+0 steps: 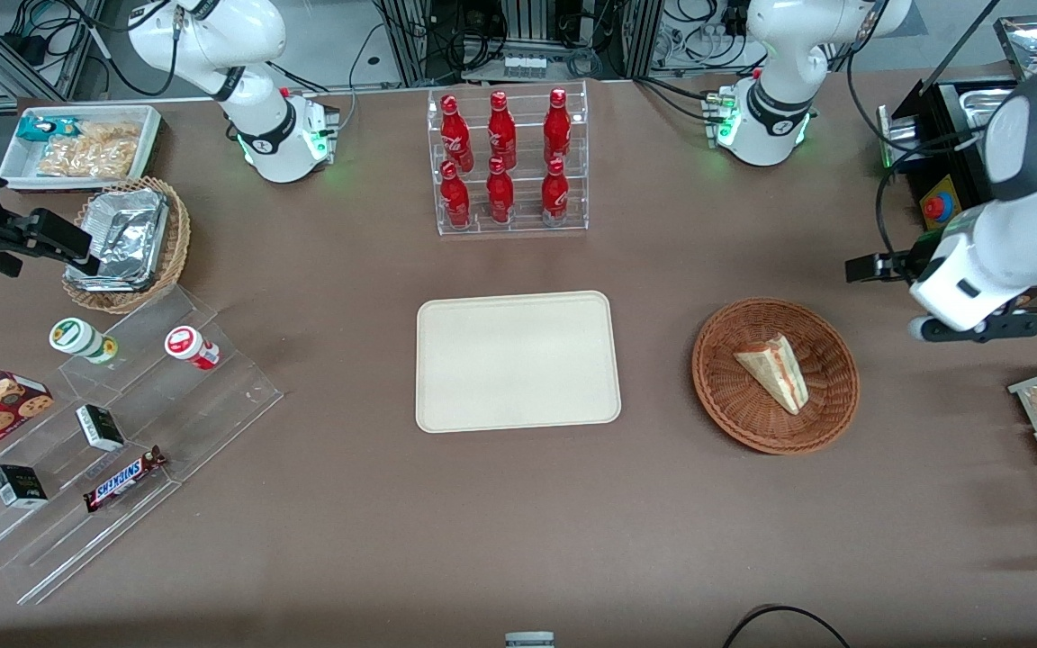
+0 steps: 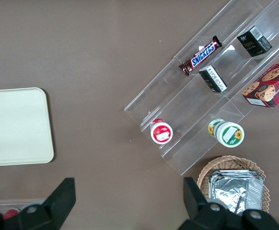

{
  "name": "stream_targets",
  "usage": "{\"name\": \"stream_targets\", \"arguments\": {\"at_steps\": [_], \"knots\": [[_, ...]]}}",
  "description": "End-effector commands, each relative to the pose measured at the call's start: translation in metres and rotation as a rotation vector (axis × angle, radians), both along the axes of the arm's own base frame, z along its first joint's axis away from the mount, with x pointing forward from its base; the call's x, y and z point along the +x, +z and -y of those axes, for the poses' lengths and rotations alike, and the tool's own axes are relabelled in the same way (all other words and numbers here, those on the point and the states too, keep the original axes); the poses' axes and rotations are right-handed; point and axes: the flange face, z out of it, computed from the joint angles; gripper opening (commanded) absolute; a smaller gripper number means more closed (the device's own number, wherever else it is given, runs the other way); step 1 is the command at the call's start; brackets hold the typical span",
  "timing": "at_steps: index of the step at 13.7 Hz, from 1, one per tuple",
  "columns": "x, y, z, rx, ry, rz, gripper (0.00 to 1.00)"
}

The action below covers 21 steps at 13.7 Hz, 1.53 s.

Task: Place sandwich from basket to tray
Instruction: 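Move the left gripper over the wrapped sandwich in the wicker basket, then lower the left gripper and close it on the sandwich's wrapper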

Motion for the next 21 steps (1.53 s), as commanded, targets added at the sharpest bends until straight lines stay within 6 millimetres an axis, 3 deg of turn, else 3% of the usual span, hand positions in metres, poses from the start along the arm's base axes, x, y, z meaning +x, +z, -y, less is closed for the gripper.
{"name": "stream_targets", "arguments": {"at_steps": [1,4,7,10,16,21], "knots": [[0.004,-0.025,0.002,-0.005,-0.013,-0.002,1.0],[0.004,-0.054,0.003,0.003,-0.004,0.033,1.0],[0.0,-0.07,0.004,0.027,0.065,0.057,1.0],[-0.004,-0.083,0.011,0.047,0.113,0.096,1.0],[-0.018,-0.118,0.048,0.132,0.172,0.161,1.0],[-0.036,-0.154,0.049,0.109,0.323,0.324,1.0]]}}
